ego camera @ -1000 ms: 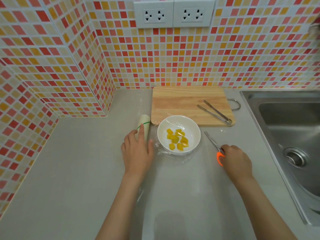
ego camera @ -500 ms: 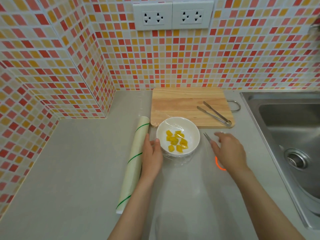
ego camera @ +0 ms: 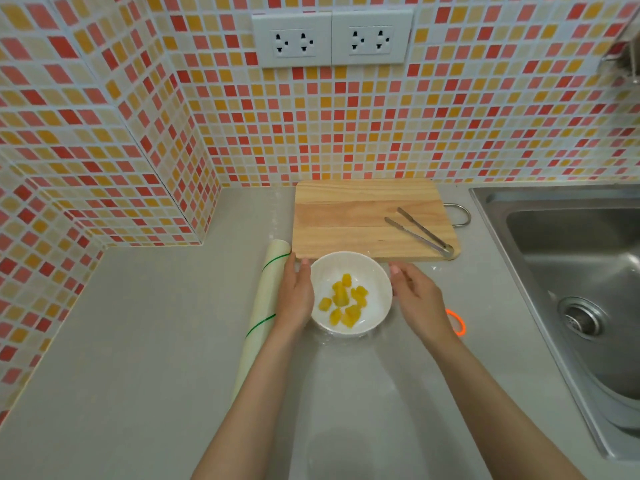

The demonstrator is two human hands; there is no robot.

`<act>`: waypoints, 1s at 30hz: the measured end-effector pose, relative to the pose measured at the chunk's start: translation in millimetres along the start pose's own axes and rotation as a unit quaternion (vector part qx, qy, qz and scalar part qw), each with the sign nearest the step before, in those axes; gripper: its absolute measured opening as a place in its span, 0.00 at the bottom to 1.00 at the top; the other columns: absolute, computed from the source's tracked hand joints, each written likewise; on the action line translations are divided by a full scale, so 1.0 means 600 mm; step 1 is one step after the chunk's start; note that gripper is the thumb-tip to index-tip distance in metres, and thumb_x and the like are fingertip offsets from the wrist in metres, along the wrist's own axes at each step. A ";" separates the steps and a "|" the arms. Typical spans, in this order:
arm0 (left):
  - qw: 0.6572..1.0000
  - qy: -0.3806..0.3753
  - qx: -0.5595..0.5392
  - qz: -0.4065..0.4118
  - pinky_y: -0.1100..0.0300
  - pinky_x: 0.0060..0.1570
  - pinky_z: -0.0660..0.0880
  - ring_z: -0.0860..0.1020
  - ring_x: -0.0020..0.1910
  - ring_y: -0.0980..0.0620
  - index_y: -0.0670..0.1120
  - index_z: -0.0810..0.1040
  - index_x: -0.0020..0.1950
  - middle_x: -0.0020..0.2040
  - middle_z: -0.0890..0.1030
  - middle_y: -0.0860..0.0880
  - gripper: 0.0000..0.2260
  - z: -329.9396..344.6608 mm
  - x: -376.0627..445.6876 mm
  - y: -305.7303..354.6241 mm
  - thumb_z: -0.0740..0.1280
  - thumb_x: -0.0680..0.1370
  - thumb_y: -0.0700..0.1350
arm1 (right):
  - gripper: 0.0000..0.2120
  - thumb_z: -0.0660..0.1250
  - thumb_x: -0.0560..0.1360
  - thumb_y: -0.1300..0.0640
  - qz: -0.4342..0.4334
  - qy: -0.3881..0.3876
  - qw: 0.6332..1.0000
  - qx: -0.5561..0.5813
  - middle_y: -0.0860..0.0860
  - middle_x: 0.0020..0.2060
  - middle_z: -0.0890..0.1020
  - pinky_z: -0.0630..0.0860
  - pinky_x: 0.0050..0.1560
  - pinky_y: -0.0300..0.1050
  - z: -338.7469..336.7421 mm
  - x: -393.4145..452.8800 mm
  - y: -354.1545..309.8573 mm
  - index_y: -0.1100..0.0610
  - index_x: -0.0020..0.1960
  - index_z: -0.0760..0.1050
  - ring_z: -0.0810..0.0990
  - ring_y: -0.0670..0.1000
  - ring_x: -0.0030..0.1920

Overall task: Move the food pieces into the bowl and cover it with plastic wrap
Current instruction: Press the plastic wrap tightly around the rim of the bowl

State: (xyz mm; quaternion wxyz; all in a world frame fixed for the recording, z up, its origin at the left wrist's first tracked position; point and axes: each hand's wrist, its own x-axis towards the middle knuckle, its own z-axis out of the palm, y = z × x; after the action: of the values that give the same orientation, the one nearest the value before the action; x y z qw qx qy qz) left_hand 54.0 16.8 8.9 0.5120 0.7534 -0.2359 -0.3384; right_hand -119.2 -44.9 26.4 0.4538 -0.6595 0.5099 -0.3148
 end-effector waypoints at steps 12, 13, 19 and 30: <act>0.994 -0.053 0.088 0.028 0.58 0.55 0.69 0.76 0.54 0.48 0.45 0.76 0.62 0.59 0.79 0.41 0.16 -0.008 0.070 0.011 0.53 0.81 0.48 | 0.17 0.61 0.76 0.44 0.182 -0.047 0.975 0.117 0.51 0.32 0.75 0.73 0.37 0.43 0.018 0.100 0.007 0.56 0.37 0.75 0.74 0.49 0.33; 0.994 -0.064 0.089 0.022 0.56 0.56 0.70 0.77 0.54 0.46 0.44 0.76 0.62 0.58 0.79 0.40 0.16 -0.006 0.077 0.014 0.53 0.82 0.47 | 0.19 0.62 0.76 0.44 0.175 -0.053 0.977 0.107 0.50 0.29 0.74 0.69 0.33 0.41 0.028 0.109 0.004 0.57 0.34 0.73 0.72 0.48 0.29; 0.991 -0.097 0.083 0.028 0.60 0.53 0.73 0.79 0.54 0.46 0.42 0.78 0.58 0.59 0.80 0.43 0.13 0.009 0.106 0.017 0.57 0.81 0.43 | 0.22 0.62 0.78 0.53 0.125 0.006 0.991 0.046 0.53 0.26 0.65 0.62 0.34 0.45 0.059 0.133 0.009 0.57 0.27 0.61 0.66 0.51 0.29; 0.996 -0.055 0.066 0.018 0.53 0.57 0.74 0.78 0.54 0.41 0.42 0.72 0.65 0.59 0.78 0.40 0.14 0.015 0.126 0.006 0.60 0.80 0.42 | 0.15 0.60 0.78 0.53 0.217 -0.063 0.968 0.111 0.62 0.38 0.75 0.65 0.40 0.47 0.044 0.122 0.053 0.64 0.41 0.74 0.72 0.55 0.39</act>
State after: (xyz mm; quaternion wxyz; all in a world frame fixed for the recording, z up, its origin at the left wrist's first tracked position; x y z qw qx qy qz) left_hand 97.4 -42.9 -10.5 0.4532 0.7616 -0.2991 -0.3537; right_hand -87.5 -109.9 -16.6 0.6132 -0.4967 0.5731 -0.2211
